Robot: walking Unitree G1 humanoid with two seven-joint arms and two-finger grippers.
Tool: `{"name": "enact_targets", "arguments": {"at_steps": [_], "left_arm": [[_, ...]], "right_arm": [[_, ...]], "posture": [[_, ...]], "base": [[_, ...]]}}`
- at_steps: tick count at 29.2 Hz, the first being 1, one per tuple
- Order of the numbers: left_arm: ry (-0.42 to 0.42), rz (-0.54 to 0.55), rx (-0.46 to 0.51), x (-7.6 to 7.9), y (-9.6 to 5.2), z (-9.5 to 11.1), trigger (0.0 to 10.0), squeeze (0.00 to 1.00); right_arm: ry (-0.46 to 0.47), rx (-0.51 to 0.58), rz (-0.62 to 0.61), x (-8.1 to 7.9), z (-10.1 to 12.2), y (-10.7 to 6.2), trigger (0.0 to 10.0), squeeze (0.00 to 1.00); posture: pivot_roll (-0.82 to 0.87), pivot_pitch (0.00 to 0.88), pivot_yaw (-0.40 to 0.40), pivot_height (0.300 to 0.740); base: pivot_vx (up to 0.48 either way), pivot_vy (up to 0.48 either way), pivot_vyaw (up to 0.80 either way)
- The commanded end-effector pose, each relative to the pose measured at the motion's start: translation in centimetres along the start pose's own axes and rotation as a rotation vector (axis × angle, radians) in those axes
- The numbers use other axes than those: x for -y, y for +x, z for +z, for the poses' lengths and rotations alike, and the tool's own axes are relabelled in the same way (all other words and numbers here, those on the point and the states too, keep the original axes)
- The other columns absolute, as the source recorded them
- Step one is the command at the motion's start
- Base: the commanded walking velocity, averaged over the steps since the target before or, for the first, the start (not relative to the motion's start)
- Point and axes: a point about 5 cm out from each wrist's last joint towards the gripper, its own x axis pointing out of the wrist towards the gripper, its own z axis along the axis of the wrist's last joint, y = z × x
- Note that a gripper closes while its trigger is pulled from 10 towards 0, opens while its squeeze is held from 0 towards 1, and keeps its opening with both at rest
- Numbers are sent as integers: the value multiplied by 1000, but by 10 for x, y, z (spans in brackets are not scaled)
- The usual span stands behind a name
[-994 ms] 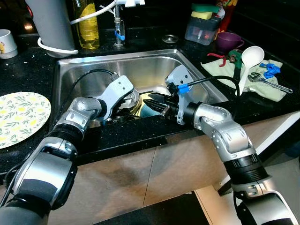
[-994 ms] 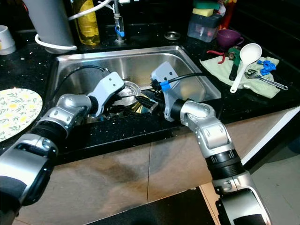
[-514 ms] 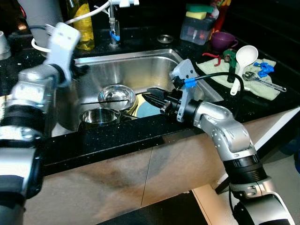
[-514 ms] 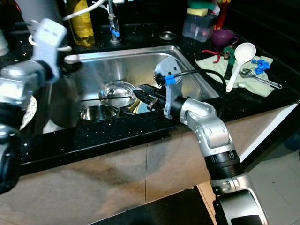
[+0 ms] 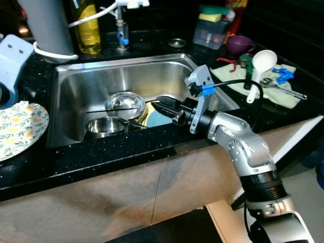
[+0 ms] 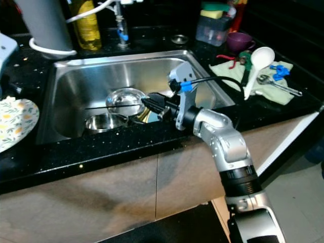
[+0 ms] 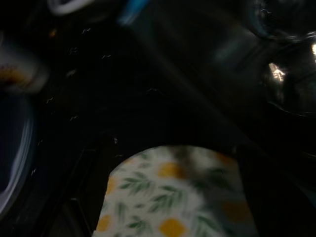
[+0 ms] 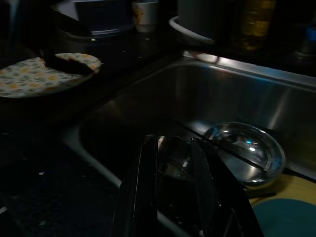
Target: Kitchen organization
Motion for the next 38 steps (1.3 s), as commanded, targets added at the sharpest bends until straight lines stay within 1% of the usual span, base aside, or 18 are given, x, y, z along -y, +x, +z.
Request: {"name": "enact_targets", "arguments": {"at_steps": [1,3,6,7,8,9,10,12,13,16,18,19,26,30,31,33,34,38], "left_arm": [[59,-29,20,10,0,5,10000,0],[79,-44,-17,20,-1,4,10000,0],[85,-48,-36,23,-1,3,10000,0],[123,-37,-88,27,-2,1,10000,0],[130,-27,-115,27,-2,0,10000,0],[130,-27,-115,27,-2,0,10000,0],[139,-19,-137,27,-3,-2,10000,0],[109,4,-191,27,-5,-7,10000,0],[107,6,-215,27,-5,-9,10000,0],[108,6,-229,28,-6,-10,10000,0],[32,14,-256,31,-6,-13,10000,0],[-27,25,-288,33,-6,-15,10000,0],[-65,43,-350,33,-9,-21,10000,0],[-83,39,-366,34,-10,-23,10000,0],[-100,34,-376,37,-11,-24,2471,0],[-103,34,-378,37,-11,-24,2471,0],[-114,27,-376,39,-11,-24,0,0],[-133,19,-373,41,-11,-24,0,0]], "right_arm": [[0,4,15,-3,1,-1,10000,0],[0,6,13,-3,2,-1,10000,0],[0,6,12,-3,2,-2,10000,0],[-1,6,9,-2,2,-4,10000,0],[0,6,8,-2,3,-4,10000,0],[0,6,8,-2,3,-4,10000,0],[1,6,8,-2,3,-5,10000,0],[0,5,7,-2,3,-5,10000,0],[0,5,6,-2,3,-5,10000,0],[0,5,5,-2,3,-5,10000,0],[1,7,6,-2,3,-5,10000,0],[0,6,6,-2,3,-4,10000,0],[1,5,3,-2,3,-5,10000,0],[1,5,3,-2,3,-5,10000,0],[0,3,2,-2,2,-5,10000,0],[-1,3,2,-2,2,-5,10000,0],[-1,4,1,-2,2,-5,10000,0],[-1,5,0,-1,2,-5,10000,0]], "posture": [[27,181,-63,740],[22,179,-61,740],[19,180,-57,740],[19,180,-57,740],[19,180,-57,740],[19,180,-57,740],[18,180,-52,740],[18,180,-52,740],[18,180,-52,740],[18,182,-51,740],[18,182,-51,740],[18,182,-51,740],[18,184,-50,740],[18,183,-50,740],[19,181,-50,740],[19,181,-50,740],[19,181,-50,740],[17,176,-49,740]], "base": [[0,0,0],[0,0,0],[0,0,0],[0,0,0],[0,0,0],[0,0,0],[0,0,0],[0,0,0],[0,0,0],[0,0,0],[0,0,0],[0,0,0],[0,0,0],[0,0,0],[0,0,0],[0,0,0],[0,0,0],[0,0,0]]}}
